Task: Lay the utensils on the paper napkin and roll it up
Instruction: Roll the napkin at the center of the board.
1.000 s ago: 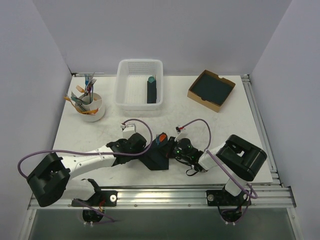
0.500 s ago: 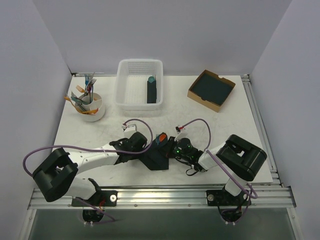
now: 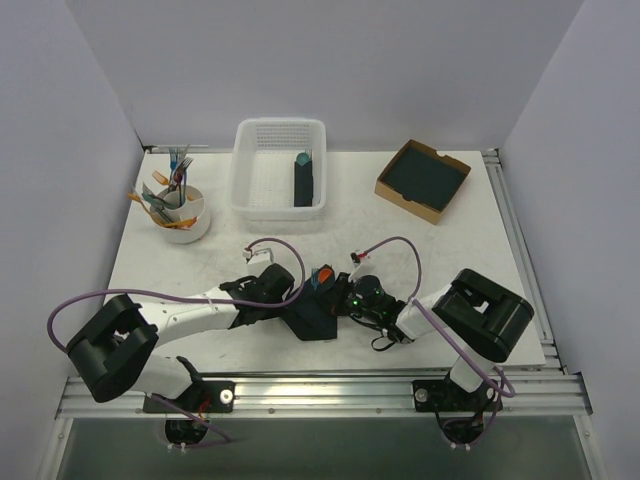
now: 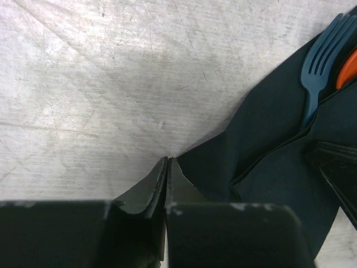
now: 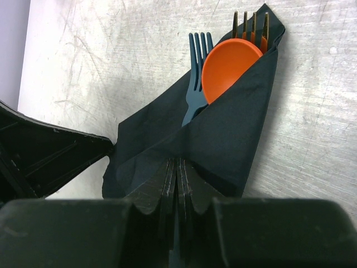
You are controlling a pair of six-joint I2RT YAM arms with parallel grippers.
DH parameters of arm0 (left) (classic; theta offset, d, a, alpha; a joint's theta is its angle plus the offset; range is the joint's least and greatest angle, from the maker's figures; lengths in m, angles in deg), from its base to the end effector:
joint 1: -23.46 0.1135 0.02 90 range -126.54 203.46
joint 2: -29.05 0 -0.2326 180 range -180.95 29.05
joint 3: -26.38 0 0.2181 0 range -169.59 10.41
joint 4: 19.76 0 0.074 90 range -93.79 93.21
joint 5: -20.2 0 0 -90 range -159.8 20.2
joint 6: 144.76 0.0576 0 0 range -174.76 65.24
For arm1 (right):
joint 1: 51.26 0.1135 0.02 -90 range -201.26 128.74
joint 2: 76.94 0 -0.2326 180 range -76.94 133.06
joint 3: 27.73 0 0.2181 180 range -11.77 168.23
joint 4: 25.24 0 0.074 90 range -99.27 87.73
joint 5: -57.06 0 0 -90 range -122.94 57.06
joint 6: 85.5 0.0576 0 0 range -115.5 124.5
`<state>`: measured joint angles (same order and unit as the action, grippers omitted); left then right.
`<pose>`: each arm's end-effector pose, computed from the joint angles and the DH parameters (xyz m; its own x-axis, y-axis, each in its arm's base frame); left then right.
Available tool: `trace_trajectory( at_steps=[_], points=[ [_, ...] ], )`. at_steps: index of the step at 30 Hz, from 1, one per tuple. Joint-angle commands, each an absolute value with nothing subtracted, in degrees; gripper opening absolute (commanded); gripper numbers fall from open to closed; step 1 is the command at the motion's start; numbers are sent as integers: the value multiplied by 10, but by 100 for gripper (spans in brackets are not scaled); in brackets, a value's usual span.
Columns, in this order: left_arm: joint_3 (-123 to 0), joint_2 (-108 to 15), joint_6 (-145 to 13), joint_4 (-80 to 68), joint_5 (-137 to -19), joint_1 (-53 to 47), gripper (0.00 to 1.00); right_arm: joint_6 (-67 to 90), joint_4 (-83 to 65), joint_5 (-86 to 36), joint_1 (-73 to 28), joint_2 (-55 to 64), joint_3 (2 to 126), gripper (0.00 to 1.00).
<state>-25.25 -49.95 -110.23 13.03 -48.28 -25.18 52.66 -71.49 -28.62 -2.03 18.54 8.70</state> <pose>0.1697 -0.1608 0.1309 -0.8008 -0.2502 -0.5442 -0.1448 0.9625 -0.2296 0.1812 0.2168 0.1289 -0.6949 0.3318 -0.6380 -0.4280 0.5223 0.7376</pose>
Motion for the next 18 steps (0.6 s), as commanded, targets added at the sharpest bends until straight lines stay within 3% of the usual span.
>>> trace_trajectory(
  at_steps=[1,18],
  points=[
    [-258,-506,-1105,149,-469,-250,3,520,-698,-290,-14,189,100,3],
    [-337,-502,-1007,166,-474,-200,2,538,-657,-355,8,171,112,0]
  ],
)
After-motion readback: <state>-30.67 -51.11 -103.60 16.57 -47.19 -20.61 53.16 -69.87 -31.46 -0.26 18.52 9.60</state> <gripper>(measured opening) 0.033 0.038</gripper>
